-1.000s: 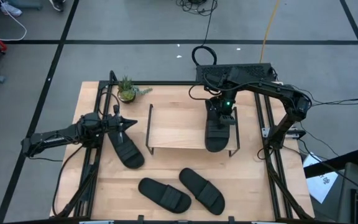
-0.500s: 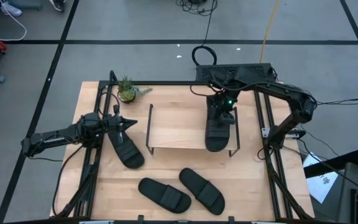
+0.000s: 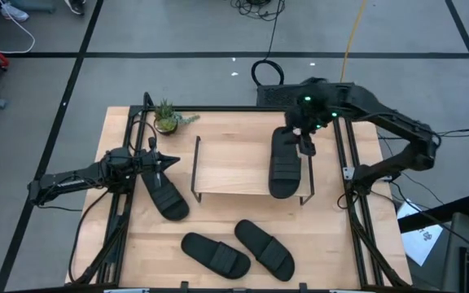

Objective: Pick and place slides into the shelf
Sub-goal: Adjust the shelf

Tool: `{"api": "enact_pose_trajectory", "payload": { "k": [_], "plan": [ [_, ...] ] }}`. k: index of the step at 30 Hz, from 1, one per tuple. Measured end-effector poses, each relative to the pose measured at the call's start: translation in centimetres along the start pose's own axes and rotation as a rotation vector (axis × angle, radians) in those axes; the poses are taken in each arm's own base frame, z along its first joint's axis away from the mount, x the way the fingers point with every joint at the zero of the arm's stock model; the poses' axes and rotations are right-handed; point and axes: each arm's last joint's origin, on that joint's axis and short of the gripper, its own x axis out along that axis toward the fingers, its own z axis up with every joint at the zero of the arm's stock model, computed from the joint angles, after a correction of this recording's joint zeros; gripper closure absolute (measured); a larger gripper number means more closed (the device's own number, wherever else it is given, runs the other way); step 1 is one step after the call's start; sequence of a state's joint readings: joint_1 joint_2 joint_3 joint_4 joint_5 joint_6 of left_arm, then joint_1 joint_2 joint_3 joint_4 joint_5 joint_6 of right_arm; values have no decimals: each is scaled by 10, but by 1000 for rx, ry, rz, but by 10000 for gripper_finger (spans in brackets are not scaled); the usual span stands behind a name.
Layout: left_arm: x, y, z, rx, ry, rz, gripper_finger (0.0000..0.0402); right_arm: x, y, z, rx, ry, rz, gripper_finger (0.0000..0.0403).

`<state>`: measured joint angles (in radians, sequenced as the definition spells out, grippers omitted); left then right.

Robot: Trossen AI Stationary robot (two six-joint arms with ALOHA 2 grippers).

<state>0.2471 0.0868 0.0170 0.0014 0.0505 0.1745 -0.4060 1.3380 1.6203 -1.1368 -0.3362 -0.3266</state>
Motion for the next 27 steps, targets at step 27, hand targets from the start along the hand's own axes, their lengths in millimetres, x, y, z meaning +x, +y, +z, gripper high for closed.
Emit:
{"api": "enact_pose_trajectory", "payload": {
  "k": [27],
  "plan": [
    [0, 0, 0, 8, -1, 0, 399, -26, 59, -131, 142, -220, -402, 402]
  ]
}}
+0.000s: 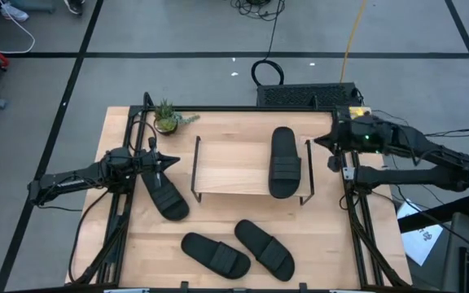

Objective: Pick and place slides into the shelf
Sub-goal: Adjust the shelf

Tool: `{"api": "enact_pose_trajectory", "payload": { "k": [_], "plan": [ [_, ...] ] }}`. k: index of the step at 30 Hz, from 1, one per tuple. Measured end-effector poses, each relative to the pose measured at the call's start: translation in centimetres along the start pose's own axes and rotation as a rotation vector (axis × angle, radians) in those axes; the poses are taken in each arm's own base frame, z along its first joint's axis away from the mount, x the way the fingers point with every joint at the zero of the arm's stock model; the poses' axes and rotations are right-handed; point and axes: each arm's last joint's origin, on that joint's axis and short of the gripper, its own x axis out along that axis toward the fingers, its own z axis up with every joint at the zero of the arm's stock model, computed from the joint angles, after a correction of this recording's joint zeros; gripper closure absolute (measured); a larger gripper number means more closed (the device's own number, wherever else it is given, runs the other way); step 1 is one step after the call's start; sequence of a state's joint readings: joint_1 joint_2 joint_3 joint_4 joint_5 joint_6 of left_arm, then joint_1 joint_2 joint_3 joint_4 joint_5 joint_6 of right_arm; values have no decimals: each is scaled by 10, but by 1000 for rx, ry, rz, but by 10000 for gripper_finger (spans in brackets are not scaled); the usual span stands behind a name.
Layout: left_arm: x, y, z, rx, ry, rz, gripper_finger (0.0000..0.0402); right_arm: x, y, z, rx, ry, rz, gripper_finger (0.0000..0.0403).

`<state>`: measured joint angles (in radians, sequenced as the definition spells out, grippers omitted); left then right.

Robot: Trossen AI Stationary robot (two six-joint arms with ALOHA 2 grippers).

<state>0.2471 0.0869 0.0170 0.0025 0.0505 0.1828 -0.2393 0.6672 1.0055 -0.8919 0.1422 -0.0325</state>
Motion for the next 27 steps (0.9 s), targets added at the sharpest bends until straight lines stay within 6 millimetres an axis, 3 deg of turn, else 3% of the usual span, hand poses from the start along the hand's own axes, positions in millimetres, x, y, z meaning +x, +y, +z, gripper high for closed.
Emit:
{"api": "enact_pose_trajectory", "payload": {
  "k": [11, 16, 27],
  "plan": [
    [0, 0, 0, 0, 1, 1, 399, -8, 4, -53, 102, -132, 39, 403],
    [0, 0, 0, 0, 1, 4, 399, -7, 7, -62, 117, -170, 102, 403],
    [0, 0, 0, -1, 2, 9, 399, -13, 19, -59, 2, -209, 565, 403]
  ]
}}
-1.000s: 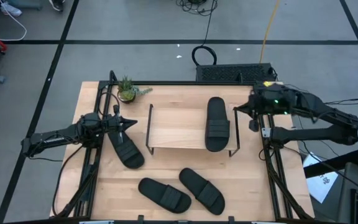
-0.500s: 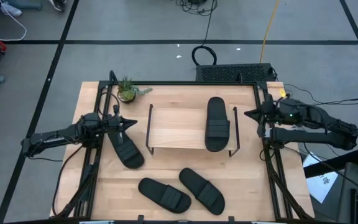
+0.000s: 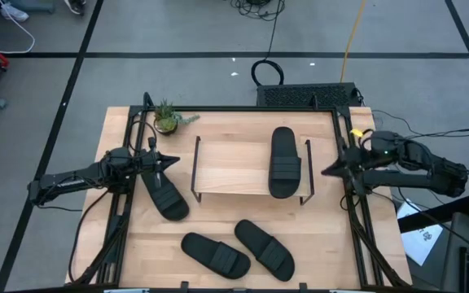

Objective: Pick and place slides into the shelf
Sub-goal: Adjust the shelf

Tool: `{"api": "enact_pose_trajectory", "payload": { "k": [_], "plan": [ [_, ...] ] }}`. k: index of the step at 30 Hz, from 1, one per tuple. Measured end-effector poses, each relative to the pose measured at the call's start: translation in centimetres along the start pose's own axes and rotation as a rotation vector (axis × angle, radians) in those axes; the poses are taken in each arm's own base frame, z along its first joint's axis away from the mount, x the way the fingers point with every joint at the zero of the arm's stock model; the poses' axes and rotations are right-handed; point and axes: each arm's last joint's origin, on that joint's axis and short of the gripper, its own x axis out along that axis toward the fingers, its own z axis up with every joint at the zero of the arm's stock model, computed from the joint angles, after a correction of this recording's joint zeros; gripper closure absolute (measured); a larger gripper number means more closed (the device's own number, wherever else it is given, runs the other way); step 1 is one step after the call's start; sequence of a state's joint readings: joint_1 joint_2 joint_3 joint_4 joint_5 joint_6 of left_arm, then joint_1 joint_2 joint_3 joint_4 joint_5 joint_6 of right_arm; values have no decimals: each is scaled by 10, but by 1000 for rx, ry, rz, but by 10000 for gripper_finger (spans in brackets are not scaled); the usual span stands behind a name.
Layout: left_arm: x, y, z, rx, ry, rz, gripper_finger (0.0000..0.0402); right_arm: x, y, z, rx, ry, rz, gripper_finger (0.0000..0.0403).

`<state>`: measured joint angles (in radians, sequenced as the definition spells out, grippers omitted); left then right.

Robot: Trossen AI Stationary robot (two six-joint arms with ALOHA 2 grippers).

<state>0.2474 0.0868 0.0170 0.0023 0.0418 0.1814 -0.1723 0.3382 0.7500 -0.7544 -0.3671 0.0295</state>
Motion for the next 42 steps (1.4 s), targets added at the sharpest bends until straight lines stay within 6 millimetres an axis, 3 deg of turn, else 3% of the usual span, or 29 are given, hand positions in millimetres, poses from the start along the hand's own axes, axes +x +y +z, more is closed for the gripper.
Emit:
{"api": "enact_pose_trajectory", "payload": {
  "k": [7, 11, 19, 29, 38, 42],
  "plan": [
    [0, 0, 0, -2, 0, 0, 399, 21, -3, -9, 133, 19, 131, 403],
    [0, 0, 0, -12, 1, -1, 399, 27, 2, -9, 33, -7, 191, 403],
    [0, 0, 0, -28, 1, 0, 399, 29, 19, 11, -139, -178, 403, 403],
    [0, 0, 0, -34, 2, -1, 399, 74, 48, -6, -172, 98, 344, 403],
    [0, 0, 0, -30, 2, 0, 399, 69, 68, -14, -211, 44, 70, 403],
    [0, 0, 0, -29, 2, -1, 399, 69, 73, -19, -227, 67, 61, 403]
  ]
}}
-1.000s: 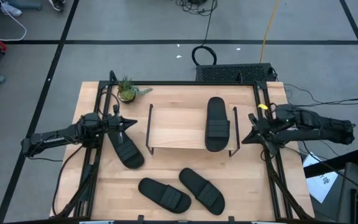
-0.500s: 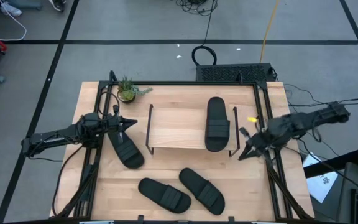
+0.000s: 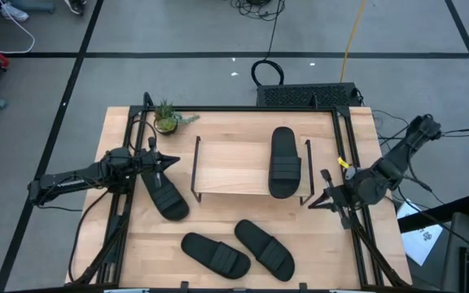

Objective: Pick and place slides into the shelf
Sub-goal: Adjust the shelf

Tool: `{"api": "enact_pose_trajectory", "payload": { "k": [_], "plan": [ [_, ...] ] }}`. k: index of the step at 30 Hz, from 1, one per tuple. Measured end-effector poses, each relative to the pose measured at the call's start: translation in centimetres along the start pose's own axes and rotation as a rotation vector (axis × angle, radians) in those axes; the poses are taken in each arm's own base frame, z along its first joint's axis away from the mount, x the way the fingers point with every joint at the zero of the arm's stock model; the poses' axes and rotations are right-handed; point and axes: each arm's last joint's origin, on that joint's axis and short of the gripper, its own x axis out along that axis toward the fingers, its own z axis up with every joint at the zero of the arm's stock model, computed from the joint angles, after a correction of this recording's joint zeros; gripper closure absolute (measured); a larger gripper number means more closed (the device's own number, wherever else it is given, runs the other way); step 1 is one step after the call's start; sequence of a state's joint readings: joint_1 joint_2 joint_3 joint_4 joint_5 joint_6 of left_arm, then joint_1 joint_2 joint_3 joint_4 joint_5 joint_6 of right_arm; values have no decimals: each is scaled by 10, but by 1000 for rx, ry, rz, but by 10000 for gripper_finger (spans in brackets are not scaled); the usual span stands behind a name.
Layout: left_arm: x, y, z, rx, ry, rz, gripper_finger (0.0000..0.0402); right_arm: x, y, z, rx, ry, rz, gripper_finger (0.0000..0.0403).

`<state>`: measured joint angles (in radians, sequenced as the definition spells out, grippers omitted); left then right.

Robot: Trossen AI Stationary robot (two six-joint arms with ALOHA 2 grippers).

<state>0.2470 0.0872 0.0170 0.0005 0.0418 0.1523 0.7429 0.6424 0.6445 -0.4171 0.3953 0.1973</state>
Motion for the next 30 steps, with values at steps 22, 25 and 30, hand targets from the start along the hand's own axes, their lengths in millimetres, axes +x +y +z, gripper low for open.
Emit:
{"api": "enact_pose_trajectory", "payload": {
  "k": [22, 25, 30],
  "plan": [
    [0, 0, 0, 0, 0, 0, 399, 1, -4, -23, 38, 206, -173, 403],
    [0, 0, 0, 0, 0, 0, 399, 1, -4, -23, 36, 201, -186, 403],
    [0, 0, 0, 2, 0, 0, 399, 0, -5, -25, 21, 215, -209, 403]
  ]
}}
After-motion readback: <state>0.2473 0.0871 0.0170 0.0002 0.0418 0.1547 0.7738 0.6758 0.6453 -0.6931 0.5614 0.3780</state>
